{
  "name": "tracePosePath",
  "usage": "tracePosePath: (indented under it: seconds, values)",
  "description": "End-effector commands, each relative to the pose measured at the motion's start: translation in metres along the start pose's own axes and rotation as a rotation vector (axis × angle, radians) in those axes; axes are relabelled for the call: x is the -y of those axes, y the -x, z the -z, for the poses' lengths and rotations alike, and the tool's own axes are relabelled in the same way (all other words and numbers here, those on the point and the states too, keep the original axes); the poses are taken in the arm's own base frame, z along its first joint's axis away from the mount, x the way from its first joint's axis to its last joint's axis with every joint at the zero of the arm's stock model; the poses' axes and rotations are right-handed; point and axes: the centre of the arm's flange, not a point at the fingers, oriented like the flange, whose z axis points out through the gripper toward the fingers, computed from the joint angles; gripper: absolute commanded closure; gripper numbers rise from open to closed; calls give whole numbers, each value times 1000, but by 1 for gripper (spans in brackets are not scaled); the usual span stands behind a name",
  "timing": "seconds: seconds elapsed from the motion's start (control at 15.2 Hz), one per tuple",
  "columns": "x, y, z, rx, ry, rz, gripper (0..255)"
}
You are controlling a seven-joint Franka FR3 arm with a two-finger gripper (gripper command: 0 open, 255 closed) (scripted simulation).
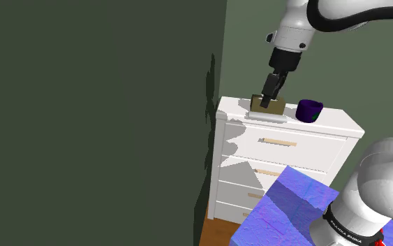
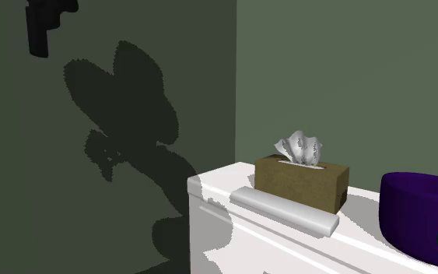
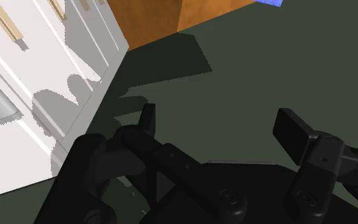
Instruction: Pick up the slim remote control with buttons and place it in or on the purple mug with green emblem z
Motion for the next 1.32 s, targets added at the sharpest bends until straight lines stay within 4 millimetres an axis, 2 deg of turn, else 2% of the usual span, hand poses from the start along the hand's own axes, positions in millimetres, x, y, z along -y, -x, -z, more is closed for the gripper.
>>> tracePosePath:
  seconds: [0.0,1.25]
  values:
    - [0,0,0,0,0,0,0]
    - [-218,-24,-112,56,34,119,0]
